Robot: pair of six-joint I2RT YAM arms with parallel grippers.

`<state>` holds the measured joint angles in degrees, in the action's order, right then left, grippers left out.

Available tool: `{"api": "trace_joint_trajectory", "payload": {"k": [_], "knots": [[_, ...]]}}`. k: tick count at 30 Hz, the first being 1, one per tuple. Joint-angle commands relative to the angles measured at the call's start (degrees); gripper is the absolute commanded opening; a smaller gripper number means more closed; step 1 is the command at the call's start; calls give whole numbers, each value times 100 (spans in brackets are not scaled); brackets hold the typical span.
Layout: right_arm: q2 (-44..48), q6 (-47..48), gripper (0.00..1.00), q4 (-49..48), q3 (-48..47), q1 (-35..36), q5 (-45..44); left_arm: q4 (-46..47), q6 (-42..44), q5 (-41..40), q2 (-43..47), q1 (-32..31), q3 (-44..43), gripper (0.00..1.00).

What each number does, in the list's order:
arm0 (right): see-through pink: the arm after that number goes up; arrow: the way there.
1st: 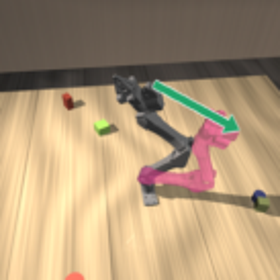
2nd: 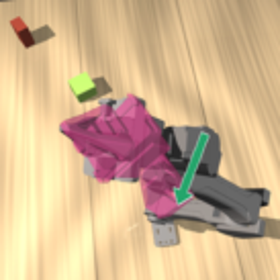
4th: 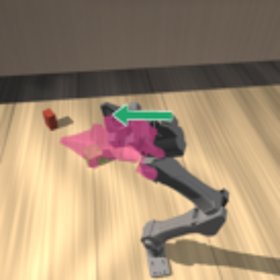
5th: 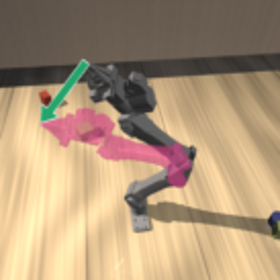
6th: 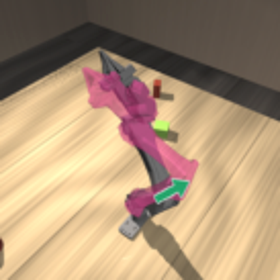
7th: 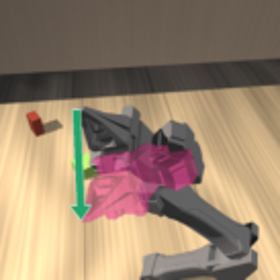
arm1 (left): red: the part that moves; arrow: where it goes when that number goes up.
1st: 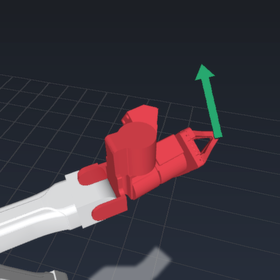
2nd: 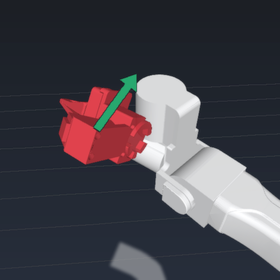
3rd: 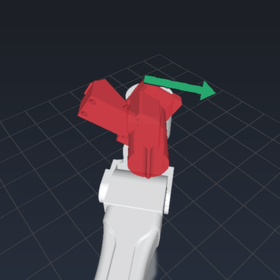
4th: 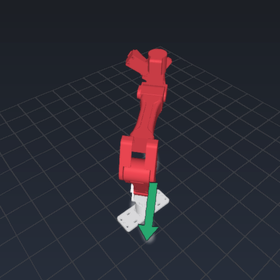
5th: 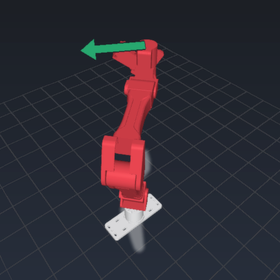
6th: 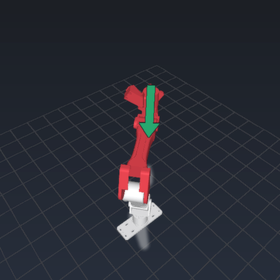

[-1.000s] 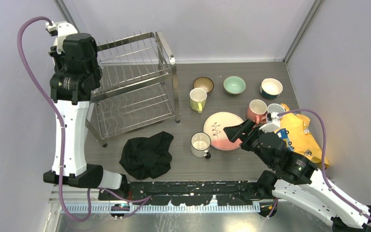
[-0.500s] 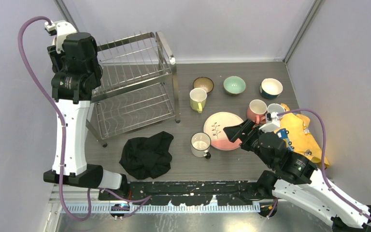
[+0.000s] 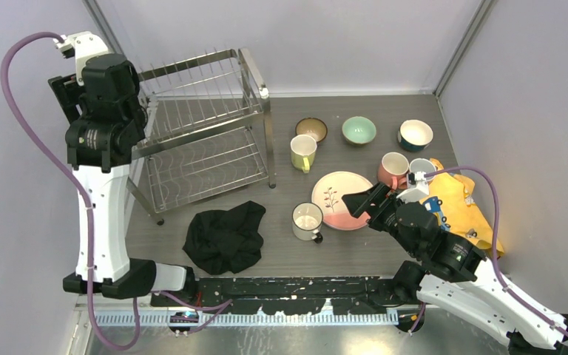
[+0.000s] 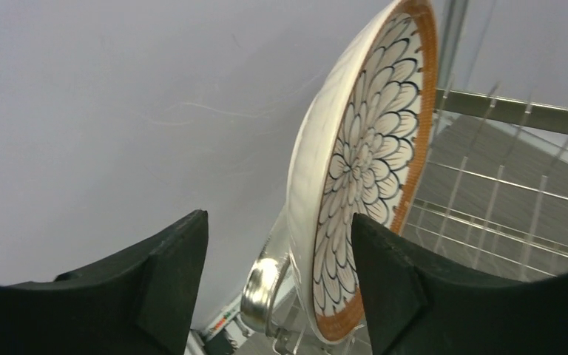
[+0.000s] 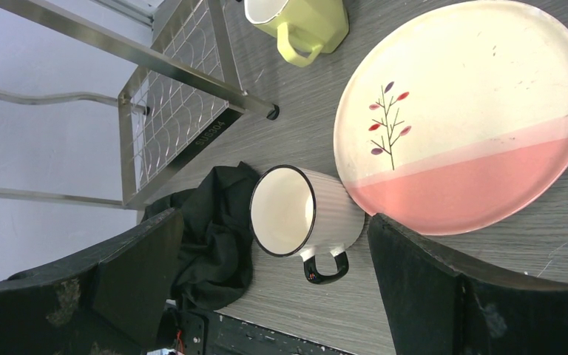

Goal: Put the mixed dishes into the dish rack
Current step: Insert the plate into the dish rack.

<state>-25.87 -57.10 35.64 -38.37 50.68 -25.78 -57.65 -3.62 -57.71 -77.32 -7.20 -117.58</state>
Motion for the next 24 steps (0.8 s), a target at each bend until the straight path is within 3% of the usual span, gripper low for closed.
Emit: {"api": "trace_joint_trajectory", "payload": {"k": [1, 4, 9, 17, 24], "knots": [[-49, 116, 100, -100, -212, 26, -164, -115, -205, 827, 298, 35, -298, 75], [-111, 171, 100, -24, -239, 28, -237, -181, -194, 1344, 393, 35, -398, 81], [-157, 223, 100, 165, -317, 29, -384, -104, -218, 2923, 694, 35, -386, 86], [-215, -507, 100, 686, -438, 30, -710, 157, -570, 4568, 1302, 30, -16, 87], [-343, -1192, 100, 1301, -648, 28, -1073, 536, -1332, 6714, 1683, 35, 917, 84]]}}
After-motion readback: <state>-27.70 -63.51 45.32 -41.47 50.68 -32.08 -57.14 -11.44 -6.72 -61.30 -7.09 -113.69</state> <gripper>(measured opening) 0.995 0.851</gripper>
